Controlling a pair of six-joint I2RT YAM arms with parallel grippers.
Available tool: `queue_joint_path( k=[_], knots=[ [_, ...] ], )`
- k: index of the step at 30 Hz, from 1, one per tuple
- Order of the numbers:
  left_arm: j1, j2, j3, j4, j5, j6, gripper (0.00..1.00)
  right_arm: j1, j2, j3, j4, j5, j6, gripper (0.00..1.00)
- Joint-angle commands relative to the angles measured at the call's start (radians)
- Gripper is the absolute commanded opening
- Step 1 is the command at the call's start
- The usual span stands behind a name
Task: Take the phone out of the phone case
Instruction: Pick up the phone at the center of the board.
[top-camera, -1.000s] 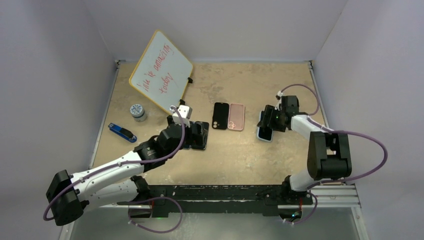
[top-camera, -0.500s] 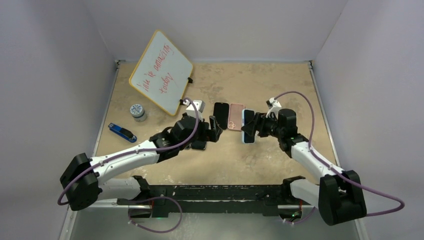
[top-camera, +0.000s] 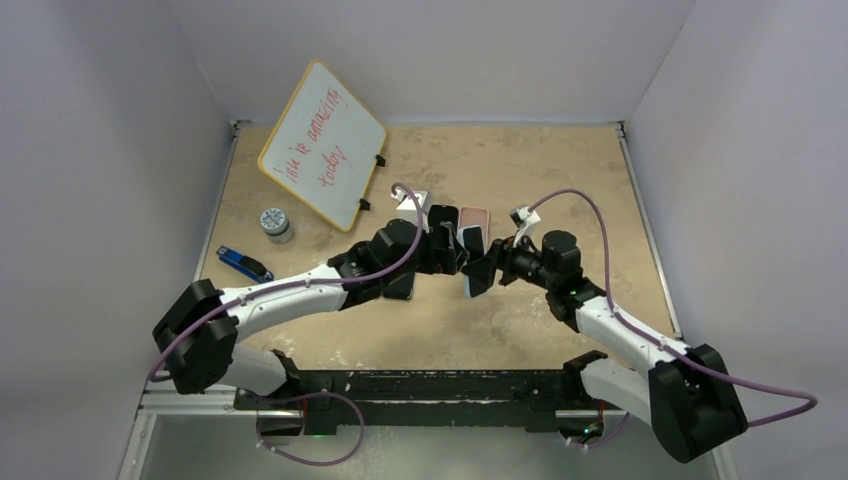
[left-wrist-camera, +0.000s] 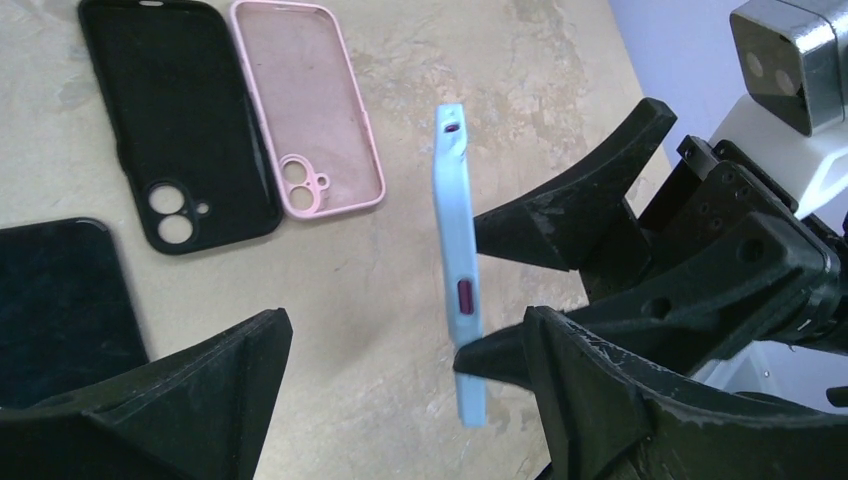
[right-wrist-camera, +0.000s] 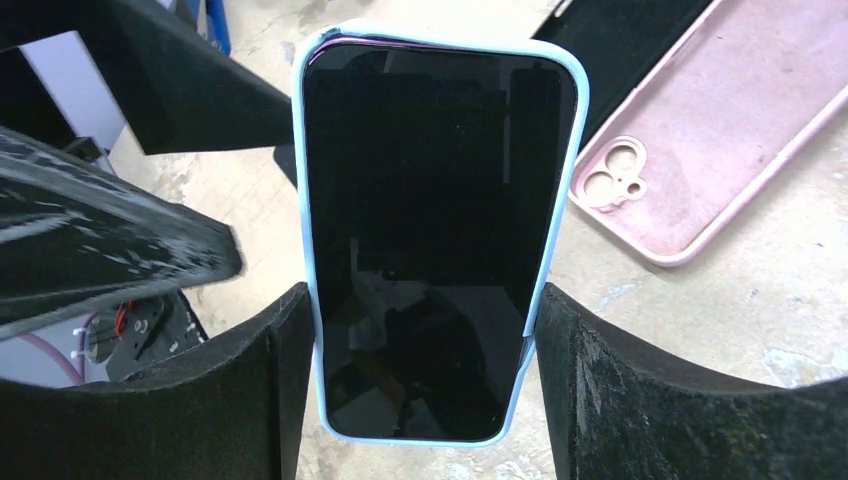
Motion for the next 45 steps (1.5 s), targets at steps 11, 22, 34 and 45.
queue_joint_path(
  k=[11,22,34,45],
  knots=[
    [0.002,0.128,-0.015,0.269,0.085,-0.11,0.51,0.084,-0.046,-0.007,0.126,0.03,-0.051,0.11],
    [0.025,0.067,-0.079,0.336,0.125,-0.124,0.0,0.088,-0.128,-0.037,0.155,0.062,-0.046,0.39],
    [0.082,-0.227,-0.358,0.517,-0.01,-0.199,0.0,0.088,-0.166,-0.063,0.292,-0.012,0.076,0.99],
    [0.087,-0.478,-0.548,0.759,-0.164,-0.308,0.0,0.099,-0.075,-0.133,0.612,-0.091,0.285,0.99]
  ],
)
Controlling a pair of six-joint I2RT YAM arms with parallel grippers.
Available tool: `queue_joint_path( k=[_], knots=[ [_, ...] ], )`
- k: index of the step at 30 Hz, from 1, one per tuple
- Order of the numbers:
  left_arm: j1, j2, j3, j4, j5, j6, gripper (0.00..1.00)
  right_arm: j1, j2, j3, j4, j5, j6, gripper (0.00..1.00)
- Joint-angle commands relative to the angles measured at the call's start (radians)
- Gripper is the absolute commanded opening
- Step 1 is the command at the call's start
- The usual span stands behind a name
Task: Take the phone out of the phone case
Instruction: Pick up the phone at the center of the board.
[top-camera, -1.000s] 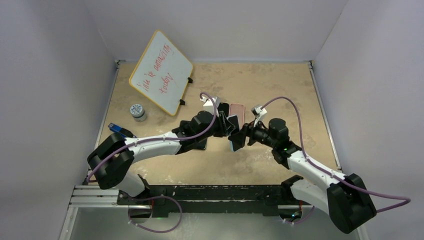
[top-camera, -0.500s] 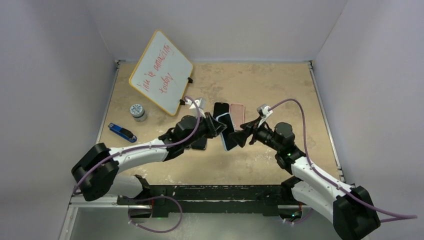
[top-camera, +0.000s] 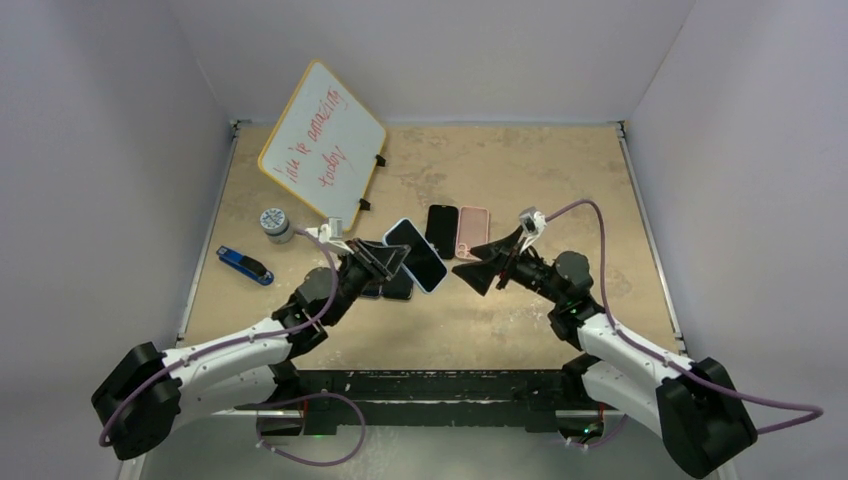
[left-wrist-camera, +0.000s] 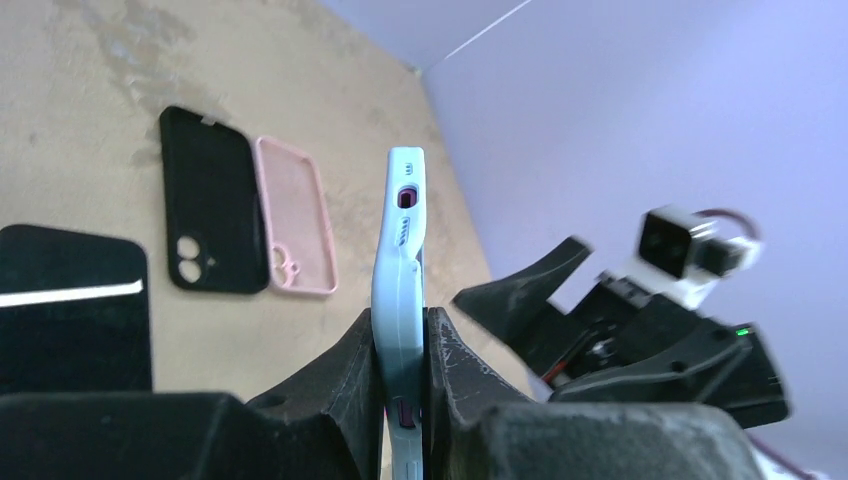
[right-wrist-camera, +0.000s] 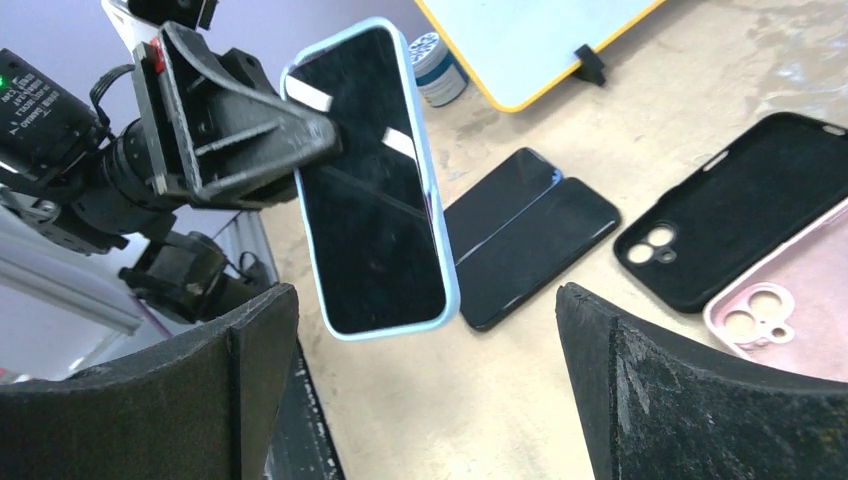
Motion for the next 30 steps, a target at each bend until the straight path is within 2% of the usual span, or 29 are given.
queue_joint_path(
  k=[1,5,12,30],
  knots=[
    [0.006,-0.069,-0.026,0.267,-0.062,-0.081,0.0,0.019,0.039,-0.018,0.212,-0.065,0.109,0.99],
    [0.006,-0.065,-0.041,0.352,-0.061,-0.12,0.0,0.056,0.059,-0.023,0.288,-0.074,0.132,0.99],
    [0.005,0.032,-0.07,0.556,-0.048,-0.183,0.0,0.144,0.11,-0.014,0.38,-0.056,0.138,0.97],
    [0.006,0.056,-0.098,0.671,0.001,-0.226,0.0,0.204,0.292,0.007,0.688,-0.116,0.224,0.56]
  ],
)
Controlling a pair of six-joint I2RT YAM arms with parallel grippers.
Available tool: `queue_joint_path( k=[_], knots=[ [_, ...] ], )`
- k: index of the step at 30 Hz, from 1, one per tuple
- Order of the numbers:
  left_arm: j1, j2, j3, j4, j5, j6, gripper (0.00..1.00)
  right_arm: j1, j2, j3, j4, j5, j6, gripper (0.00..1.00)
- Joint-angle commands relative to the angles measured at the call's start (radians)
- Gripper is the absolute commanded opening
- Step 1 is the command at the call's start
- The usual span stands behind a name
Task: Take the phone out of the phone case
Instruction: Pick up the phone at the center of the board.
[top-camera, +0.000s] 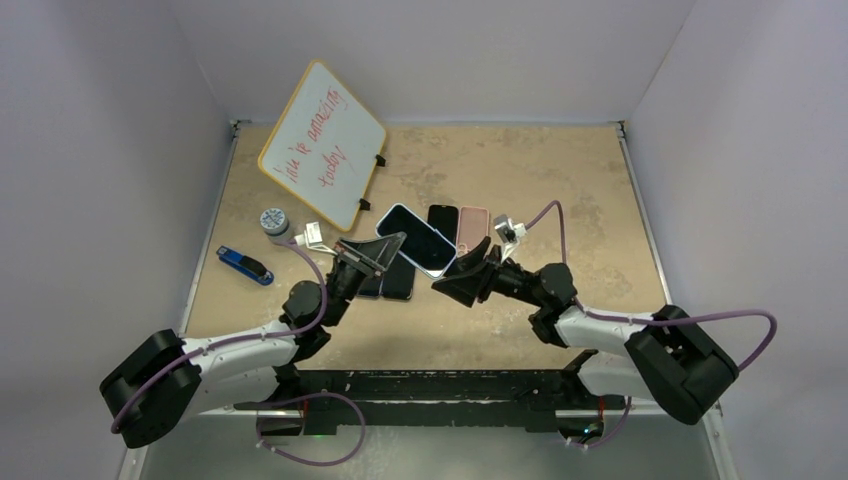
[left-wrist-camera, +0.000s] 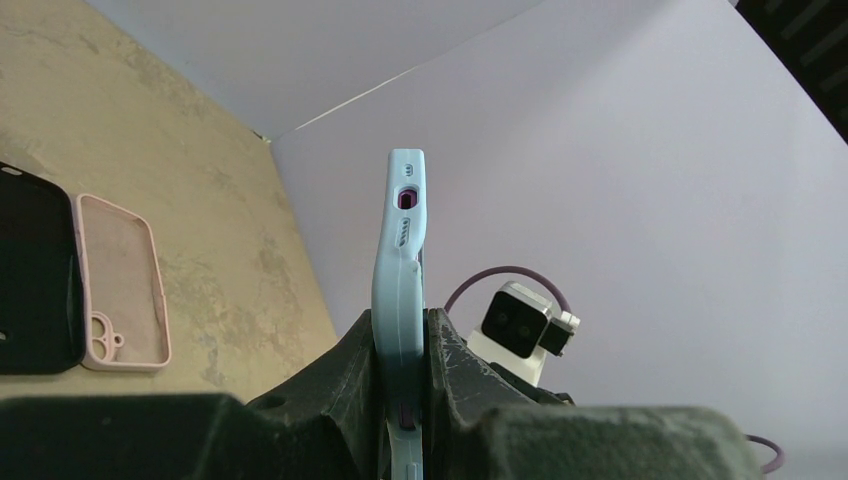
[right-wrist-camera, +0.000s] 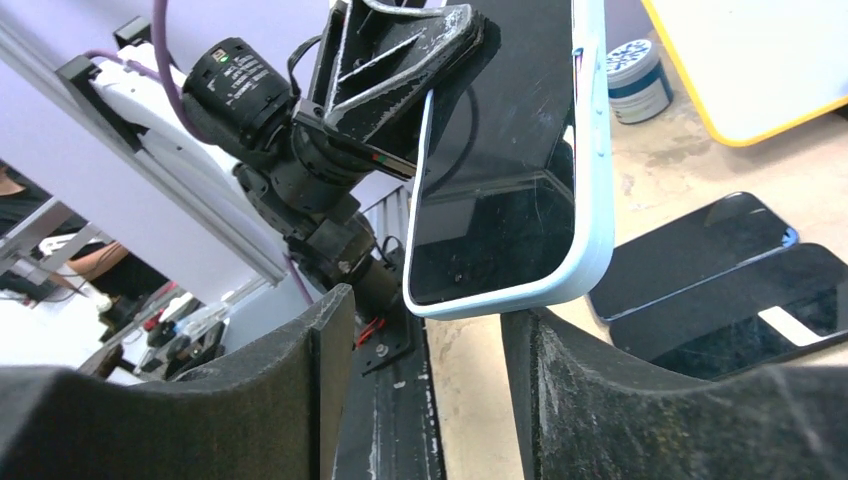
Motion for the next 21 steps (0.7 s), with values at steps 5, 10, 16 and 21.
queue_joint_path(
  k=[5,10,16,21],
  knots=[
    [0.004,-0.014,0.011,0.163,0.049,-0.06,0.0,0.009,0.043,0.028,0.197,-0.044,0.008,0.48],
    [0.004,-0.013,0.023,0.124,0.08,-0.085,0.0,0.01,0.042,0.025,0.199,-0.026,-0.026,0.4],
    [0.015,-0.048,0.061,-0.011,0.153,-0.1,0.0,0.009,0.014,0.018,0.163,-0.034,-0.13,0.09],
    [0.039,-0.099,0.127,-0.193,0.246,-0.073,0.0,0.009,-0.061,0.04,0.015,-0.052,-0.288,0.05]
  ],
)
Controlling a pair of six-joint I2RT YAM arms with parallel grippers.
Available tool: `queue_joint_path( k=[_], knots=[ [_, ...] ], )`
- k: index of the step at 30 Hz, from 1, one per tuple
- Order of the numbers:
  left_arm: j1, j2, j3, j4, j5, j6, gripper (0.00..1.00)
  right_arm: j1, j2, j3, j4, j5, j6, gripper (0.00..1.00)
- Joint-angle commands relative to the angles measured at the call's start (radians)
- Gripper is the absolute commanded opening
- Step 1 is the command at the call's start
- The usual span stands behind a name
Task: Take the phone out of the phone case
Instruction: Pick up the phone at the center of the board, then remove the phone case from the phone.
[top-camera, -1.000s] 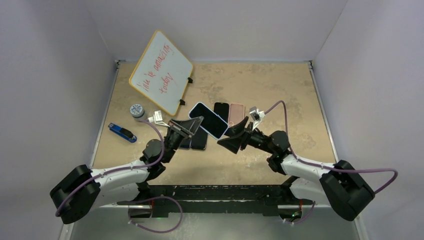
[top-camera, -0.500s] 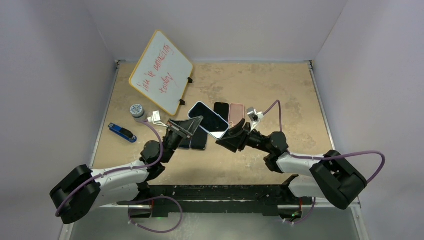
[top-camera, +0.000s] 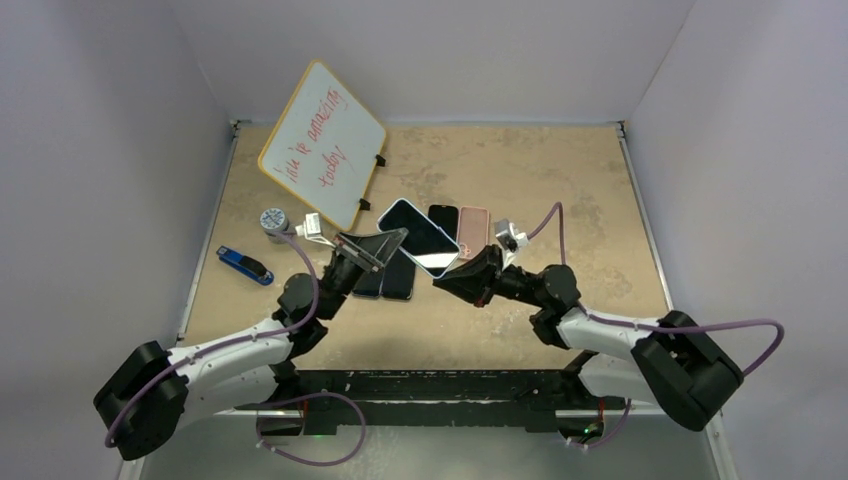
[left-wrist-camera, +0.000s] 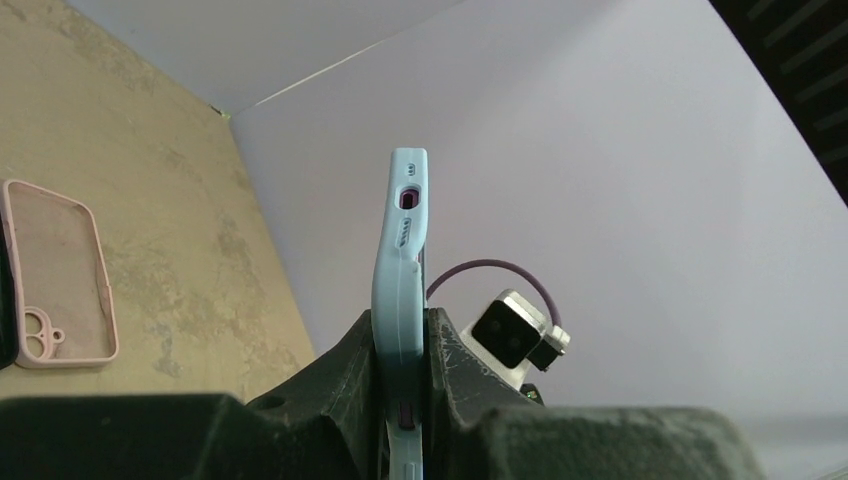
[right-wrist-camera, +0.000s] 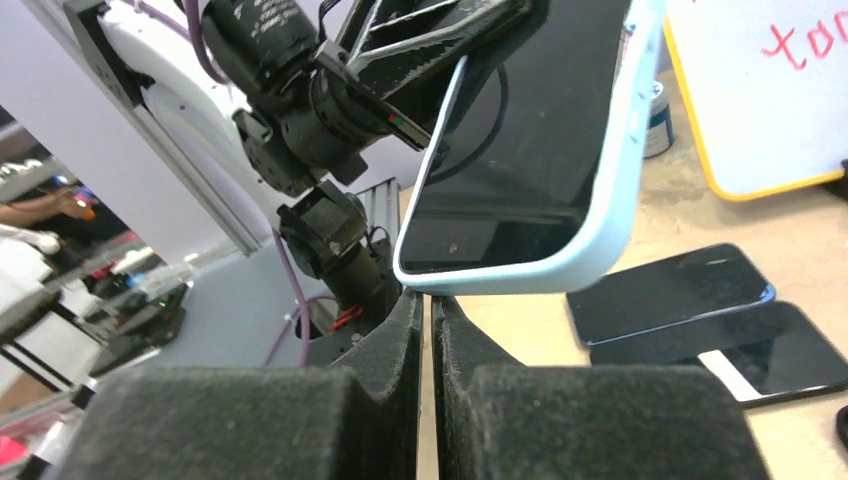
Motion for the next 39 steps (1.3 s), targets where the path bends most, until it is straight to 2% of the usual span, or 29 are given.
queue_joint_path(
  k=[1,4,7,11,15,21,26,34,39],
  knots=[
    [0.017,-0.046,0.102,-0.154,0.172,-0.001,0.0,0.002,-0.075,0.04,-0.068,-0.007,-0.225,0.05],
    [0.046,-0.044,0.146,-0.227,0.258,0.024,0.0,0.002,-0.118,0.041,-0.133,0.009,-0.3,0.01],
    [0.062,-0.052,0.142,-0.221,0.279,0.046,0.0,0.002,-0.149,0.057,-0.227,0.017,-0.321,0.01],
    [0.077,-0.077,0.111,-0.171,0.266,0.082,0.0,0.002,-0.155,0.047,-0.223,-0.013,-0.279,0.15],
    [0.08,-0.061,0.099,-0.1,0.278,0.091,0.0,0.002,-0.139,0.023,-0.095,-0.031,-0.176,0.33],
    [0.079,-0.011,0.069,0.023,0.301,0.053,0.0,0.003,-0.083,0.011,0.119,-0.029,-0.048,0.47],
    [0.08,-0.008,0.068,0.028,0.303,0.053,0.0,0.002,-0.041,0.013,0.228,-0.037,0.011,0.49],
    [0.079,0.012,0.064,0.087,0.343,0.039,0.0,0.003,0.003,0.017,0.283,0.031,0.031,0.49],
    [0.079,0.022,0.061,0.105,0.36,0.032,0.0,0.003,0.031,0.022,0.324,0.044,0.029,0.44]
  ],
)
